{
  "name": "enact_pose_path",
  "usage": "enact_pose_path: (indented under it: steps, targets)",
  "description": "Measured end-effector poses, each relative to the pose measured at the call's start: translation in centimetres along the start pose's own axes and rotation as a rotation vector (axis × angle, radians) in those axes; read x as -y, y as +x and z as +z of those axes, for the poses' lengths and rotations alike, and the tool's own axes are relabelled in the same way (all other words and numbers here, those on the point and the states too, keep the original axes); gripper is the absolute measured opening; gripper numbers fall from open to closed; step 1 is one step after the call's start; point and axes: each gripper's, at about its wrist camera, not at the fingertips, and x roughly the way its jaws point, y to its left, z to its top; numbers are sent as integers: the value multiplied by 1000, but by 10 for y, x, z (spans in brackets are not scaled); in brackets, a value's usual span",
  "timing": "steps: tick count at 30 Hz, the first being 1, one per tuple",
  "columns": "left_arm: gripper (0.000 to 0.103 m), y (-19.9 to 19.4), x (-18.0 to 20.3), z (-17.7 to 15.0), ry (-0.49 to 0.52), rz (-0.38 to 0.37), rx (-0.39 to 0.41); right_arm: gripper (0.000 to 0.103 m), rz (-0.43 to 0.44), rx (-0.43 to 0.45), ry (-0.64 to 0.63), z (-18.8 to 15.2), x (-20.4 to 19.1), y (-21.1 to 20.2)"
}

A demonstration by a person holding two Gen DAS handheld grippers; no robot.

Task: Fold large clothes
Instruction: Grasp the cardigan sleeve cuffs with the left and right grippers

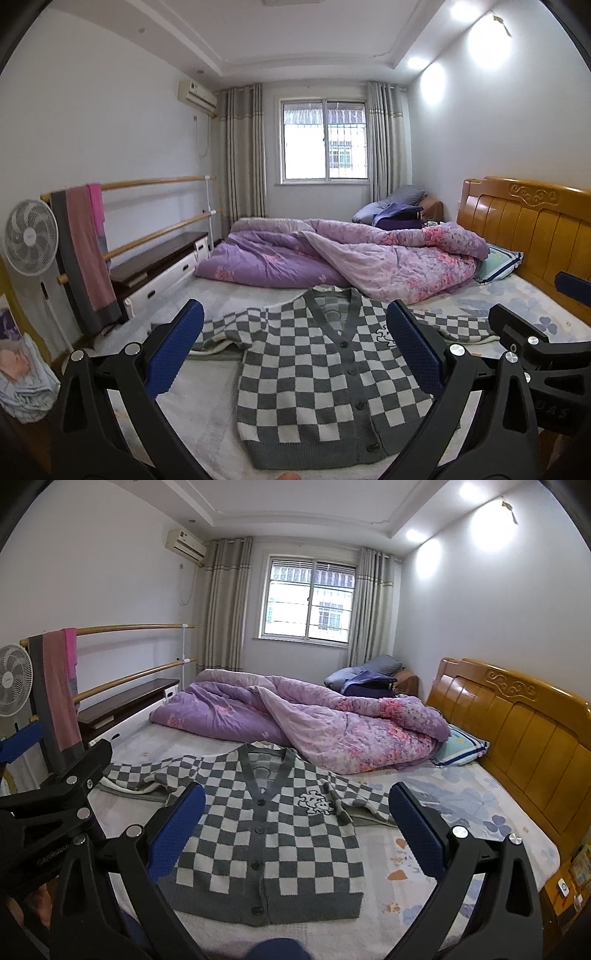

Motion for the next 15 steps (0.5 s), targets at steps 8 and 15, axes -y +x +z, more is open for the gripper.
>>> enact_pose_path:
  steps: [8, 15]
  targets:
    - [98, 46, -29, -13, -40, 3, -78, 96, 118, 4, -8, -8, -24, 51]
    - [98, 114, -66, -48, -143, -45, -206, 96, 212, -93, 48, -24, -33, 123]
